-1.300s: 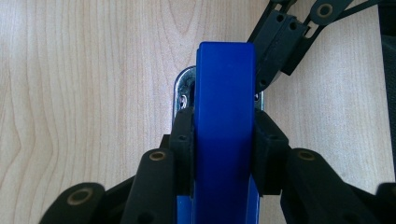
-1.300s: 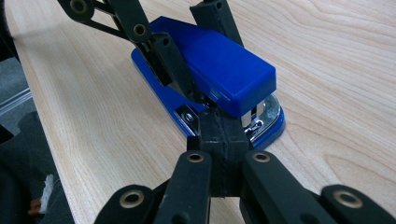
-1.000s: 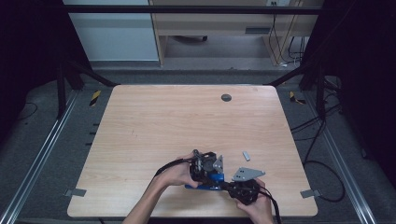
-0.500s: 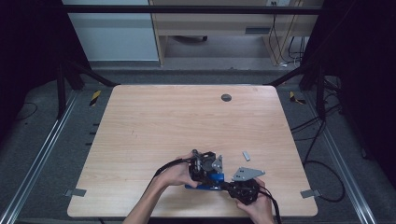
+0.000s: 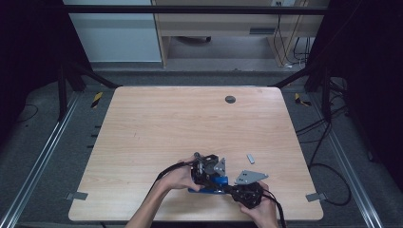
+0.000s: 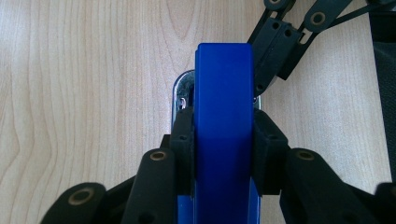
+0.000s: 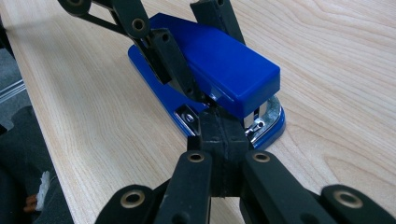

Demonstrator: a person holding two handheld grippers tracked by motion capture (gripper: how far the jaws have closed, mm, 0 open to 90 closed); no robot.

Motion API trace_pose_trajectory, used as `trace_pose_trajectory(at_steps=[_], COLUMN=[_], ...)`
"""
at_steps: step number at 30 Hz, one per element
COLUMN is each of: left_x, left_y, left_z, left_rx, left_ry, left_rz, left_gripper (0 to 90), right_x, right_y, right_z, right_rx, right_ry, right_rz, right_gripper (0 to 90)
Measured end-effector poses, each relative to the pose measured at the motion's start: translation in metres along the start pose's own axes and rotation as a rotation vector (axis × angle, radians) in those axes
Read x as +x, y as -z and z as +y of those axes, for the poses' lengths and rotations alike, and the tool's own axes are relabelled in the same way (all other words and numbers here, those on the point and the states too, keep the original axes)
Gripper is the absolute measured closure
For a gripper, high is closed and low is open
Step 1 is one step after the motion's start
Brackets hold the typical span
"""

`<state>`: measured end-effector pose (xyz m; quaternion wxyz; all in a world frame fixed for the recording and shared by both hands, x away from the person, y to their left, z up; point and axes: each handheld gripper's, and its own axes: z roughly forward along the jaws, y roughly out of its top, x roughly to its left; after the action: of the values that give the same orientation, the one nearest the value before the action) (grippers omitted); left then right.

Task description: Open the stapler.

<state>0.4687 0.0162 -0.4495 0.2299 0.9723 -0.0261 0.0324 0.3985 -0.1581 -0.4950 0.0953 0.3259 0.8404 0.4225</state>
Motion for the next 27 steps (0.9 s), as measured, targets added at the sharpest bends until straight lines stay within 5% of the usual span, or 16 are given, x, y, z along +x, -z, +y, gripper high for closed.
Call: trace_pose_trajectory(at_steps=[24, 27], left_x=[0.0033, 0.0042], left_y=[-0.0011, -0.002], left_z=[-0.0024, -0.0021], left_rx=[-0.014, -0.012], left_ry=[0.011, 0.015], left_rz=[-0.013, -0.021], left_gripper=[65.9, 65.9], right_x=[0.001, -0.0027], right_y=[-0.0021, -0.0011], right_z=[0.0016, 0.0021], right_rx=[-0.002, 0.008], right_ry=[-0.007, -0.045], right_rz=[0.0, 0.023], right_gripper=[90.0, 90.0])
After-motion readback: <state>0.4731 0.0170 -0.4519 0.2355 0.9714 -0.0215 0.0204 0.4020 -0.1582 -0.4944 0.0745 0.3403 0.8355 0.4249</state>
